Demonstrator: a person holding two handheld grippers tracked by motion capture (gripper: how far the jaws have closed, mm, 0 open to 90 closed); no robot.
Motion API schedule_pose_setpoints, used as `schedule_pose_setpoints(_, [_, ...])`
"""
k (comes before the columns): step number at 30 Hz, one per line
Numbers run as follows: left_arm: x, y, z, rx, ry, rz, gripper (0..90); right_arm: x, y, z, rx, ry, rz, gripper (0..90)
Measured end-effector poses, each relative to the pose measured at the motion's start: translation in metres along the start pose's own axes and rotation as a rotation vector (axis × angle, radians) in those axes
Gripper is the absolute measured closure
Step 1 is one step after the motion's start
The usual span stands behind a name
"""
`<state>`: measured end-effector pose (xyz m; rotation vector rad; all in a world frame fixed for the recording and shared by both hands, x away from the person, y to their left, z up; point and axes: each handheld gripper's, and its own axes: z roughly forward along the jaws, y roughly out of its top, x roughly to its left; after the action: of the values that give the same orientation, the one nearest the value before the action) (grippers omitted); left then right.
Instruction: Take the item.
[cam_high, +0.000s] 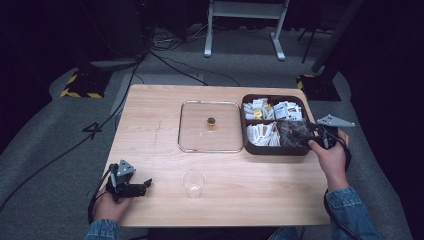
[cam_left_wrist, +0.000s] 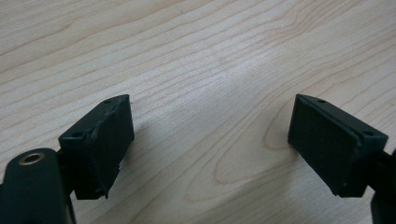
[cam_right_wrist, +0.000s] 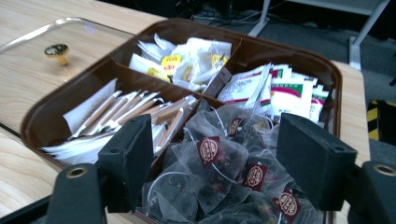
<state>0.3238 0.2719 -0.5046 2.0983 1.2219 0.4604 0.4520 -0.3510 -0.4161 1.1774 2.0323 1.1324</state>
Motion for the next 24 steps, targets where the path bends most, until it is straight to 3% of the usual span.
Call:
schedule_pose_setpoints(6, [0.0, 0.0, 0.0, 0.0, 0.0, 0.0, 14.7, -0.001, -0.007, 0.013, 0.043, 0.003, 0.006, 35.4])
schedule_pose_setpoints(14, [0.0, 0.0, 0.0, 0.0, 0.0, 0.0, 14.7, -0.005, -0.017, 0.026, 0.088, -0.013, 0.028, 37.1])
schedule_pose_setpoints(17, [0.0, 0.0, 0.0, 0.0, 0.0, 0.0, 14.7, -0.006, -0.02, 0.03, 0.11, -0.039, 0.004, 38.6])
schedule_pose_setpoints(24, [0.0, 0.0, 0.0, 0.0, 0.0, -0.001, 14.8, -0.004, -0.022, 0.037, 0.125, -0.027, -0.029, 48.9])
